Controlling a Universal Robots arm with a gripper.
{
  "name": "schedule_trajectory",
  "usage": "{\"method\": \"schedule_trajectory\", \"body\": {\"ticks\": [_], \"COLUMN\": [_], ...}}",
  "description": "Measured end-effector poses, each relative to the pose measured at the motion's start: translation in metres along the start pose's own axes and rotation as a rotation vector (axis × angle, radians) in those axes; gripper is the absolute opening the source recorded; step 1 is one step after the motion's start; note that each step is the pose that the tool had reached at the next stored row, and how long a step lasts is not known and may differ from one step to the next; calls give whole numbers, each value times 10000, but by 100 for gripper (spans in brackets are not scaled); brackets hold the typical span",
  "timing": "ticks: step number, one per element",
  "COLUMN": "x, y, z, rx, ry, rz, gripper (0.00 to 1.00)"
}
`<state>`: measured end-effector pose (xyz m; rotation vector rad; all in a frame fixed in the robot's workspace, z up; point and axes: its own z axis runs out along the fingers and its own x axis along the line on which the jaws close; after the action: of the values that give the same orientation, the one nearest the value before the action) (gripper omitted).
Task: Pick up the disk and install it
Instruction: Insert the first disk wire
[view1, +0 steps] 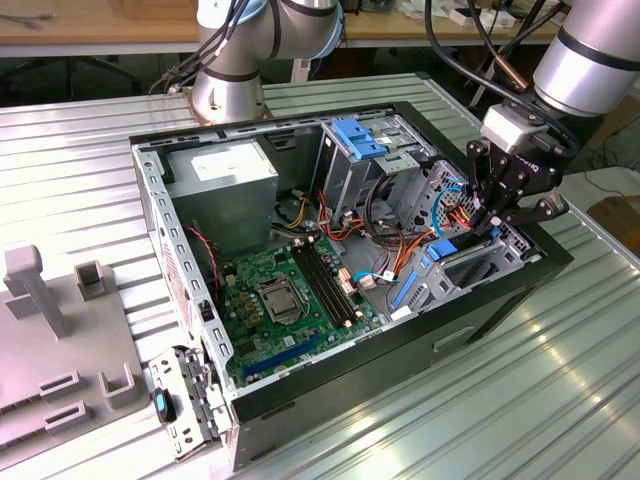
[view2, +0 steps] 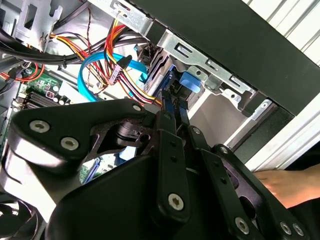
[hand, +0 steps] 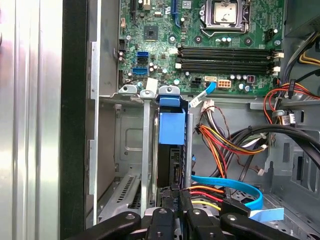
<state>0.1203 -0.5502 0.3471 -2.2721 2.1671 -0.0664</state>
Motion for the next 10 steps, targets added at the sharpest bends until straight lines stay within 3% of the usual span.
{"method": "schedule_trajectory", "body": {"ticks": [10], "x": [1], "y": [-7], "z": [-9], "rx": [-8], "ry": [7], "rz": [286], "gripper": [16]}}
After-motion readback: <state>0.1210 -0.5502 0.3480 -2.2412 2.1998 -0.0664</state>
